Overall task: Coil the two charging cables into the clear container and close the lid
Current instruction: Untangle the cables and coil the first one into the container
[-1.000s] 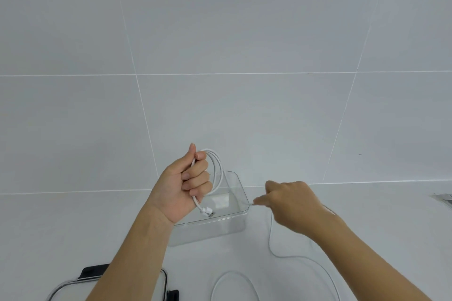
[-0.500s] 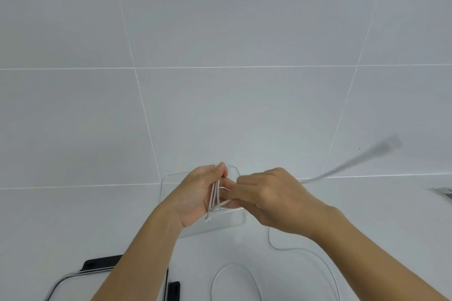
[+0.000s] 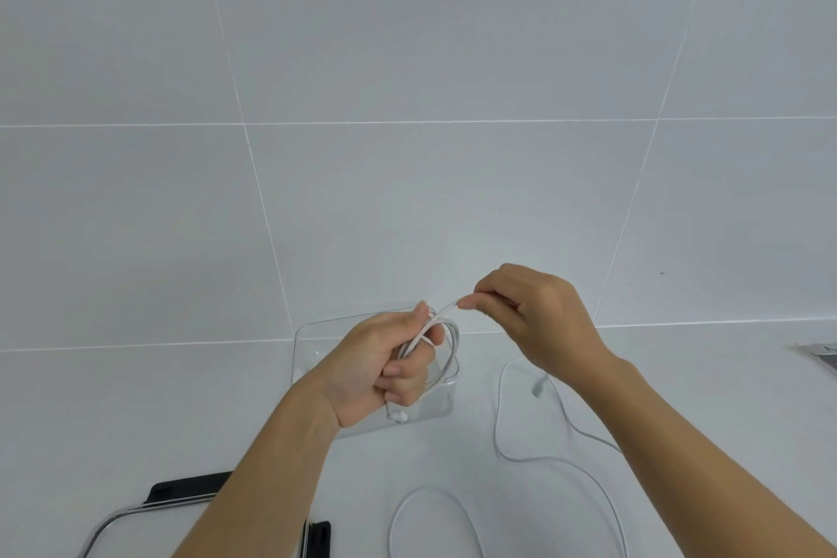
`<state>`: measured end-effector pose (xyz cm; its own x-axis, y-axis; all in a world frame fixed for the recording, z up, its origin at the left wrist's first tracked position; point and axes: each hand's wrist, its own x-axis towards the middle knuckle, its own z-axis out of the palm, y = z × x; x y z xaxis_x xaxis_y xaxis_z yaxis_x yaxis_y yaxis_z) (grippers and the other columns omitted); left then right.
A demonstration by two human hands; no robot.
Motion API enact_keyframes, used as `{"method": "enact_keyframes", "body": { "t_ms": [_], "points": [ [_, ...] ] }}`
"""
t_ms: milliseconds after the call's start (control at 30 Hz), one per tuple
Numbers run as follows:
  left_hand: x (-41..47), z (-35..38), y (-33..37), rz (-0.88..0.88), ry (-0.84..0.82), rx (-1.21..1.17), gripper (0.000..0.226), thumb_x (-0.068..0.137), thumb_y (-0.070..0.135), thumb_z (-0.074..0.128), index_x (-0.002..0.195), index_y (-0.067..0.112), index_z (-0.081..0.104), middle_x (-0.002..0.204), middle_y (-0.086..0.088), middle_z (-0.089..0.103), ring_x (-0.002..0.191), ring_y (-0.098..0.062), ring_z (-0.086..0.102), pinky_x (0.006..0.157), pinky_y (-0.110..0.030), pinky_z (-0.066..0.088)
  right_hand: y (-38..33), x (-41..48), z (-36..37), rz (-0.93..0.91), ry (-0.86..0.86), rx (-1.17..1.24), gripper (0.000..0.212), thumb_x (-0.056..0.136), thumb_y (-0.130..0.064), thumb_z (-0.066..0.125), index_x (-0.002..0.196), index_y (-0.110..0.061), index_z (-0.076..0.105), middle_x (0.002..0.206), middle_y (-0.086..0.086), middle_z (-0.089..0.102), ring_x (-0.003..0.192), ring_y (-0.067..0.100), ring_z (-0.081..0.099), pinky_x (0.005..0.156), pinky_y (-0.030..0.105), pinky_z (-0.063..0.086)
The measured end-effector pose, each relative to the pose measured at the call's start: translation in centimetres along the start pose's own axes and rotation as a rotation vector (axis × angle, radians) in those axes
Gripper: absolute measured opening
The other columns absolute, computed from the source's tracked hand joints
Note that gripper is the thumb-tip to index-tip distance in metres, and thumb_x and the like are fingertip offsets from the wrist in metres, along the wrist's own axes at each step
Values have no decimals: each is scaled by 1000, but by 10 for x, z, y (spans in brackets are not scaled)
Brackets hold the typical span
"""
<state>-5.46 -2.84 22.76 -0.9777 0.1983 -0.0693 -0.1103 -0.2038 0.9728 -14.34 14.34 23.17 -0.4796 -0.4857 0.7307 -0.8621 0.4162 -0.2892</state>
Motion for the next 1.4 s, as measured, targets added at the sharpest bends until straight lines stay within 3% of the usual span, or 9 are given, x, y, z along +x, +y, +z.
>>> {"method": "enact_keyframes", "body": {
  "t_ms": [233, 567, 700, 833, 1000, 1100, 1200, 1333, 1400],
  "points": [
    [-2, -3, 0, 3, -28, -57, 32, 85, 41, 45, 65, 16, 46, 40, 11, 25, 33, -4, 16, 37, -16, 22, 20, -4, 8, 77, 19, -61, 47, 87, -48, 37, 79, -12, 66, 67, 0, 61, 57, 29, 54, 51, 33, 45],
    [-6, -5, -2, -44, 19, -203, 35, 78, 43, 56, 52, 21, 47, 35, 13, 18, 35, -11, 5, 36, -15, 15, 34, -16, 17, -4, -70, -260, 22, 88, -20, 46, 76, -10, 62, 59, -2, 58, 47, 20, 48, 51, 28, 36],
    [-8, -9, -3, -31, -35, -287, 44, 54, 45, 84, 54, 20, 49, 42, 9, 11, 33, -11, 6, 33, -13, 19, 41, -22, 18, 105, -165, -140, 24, 90, -20, 45, 86, -5, 62, 73, 5, 65, 56, 28, 52, 53, 22, 36],
    [-8, -10, -4, -10, -21, -335, 45, 51, 44, 87, 55, 19, 50, 42, 8, 11, 33, -11, 6, 32, -13, 20, 40, -33, 23, 207, -237, -64, 20, 98, -15, 41, 100, -6, 59, 83, 7, 59, 70, 33, 58, 66, 47, 50],
    [-8, -14, -4, 35, -3, -419, 44, 50, 40, 88, 55, 18, 50, 42, 8, 11, 33, -11, 7, 33, -15, 17, 39, -50, 32, 504, -426, 4, 24, 101, -22, 29, 110, -13, 50, 90, 5, 57, 75, 27, 55, 72, 37, 47],
    [-7, -17, -6, 51, 0, -462, 43, 50, 38, 88, 55, 18, 50, 42, 8, 11, 33, -12, 7, 32, -16, 16, 35, -57, 35, 441, -592, -210, 25, 102, -27, 27, 103, -13, 47, 87, 5, 56, 79, 32, 54, 66, 35, 41],
    [-5, -18, -10, 65, 2, -529, 43, 51, 34, 89, 54, 17, 50, 42, 8, 10, 33, -11, 7, 29, -15, 18, 25, -58, 36, 258, -762, -409, 27, 102, -27, 26, 117, -17, 45, 91, 5, 52, 73, 29, 45, 63, 31, 34],
    [0, -20, -13, 60, 77, -559, 39, 59, 32, 84, 55, 17, 48, 43, 8, 10, 33, -11, 7, 28, -16, 19, 9, -60, 35, 145, -941, -383, 22, 100, -20, 32, 112, -14, 49, 106, 11, 60, 79, 33, 50, 65, 33, 32],
    [1, -21, -14, 42, 162, -546, 33, 76, 33, 64, 53, 17, 46, 44, 7, 7, 34, -11, 5, 28, -16, 16, 7, -61, 36, 139, -952, -349, 20, 100, -21, 33, 105, -14, 51, 104, 11, 61, 77, 32, 47, 65, 33, 32]
  ]
}}
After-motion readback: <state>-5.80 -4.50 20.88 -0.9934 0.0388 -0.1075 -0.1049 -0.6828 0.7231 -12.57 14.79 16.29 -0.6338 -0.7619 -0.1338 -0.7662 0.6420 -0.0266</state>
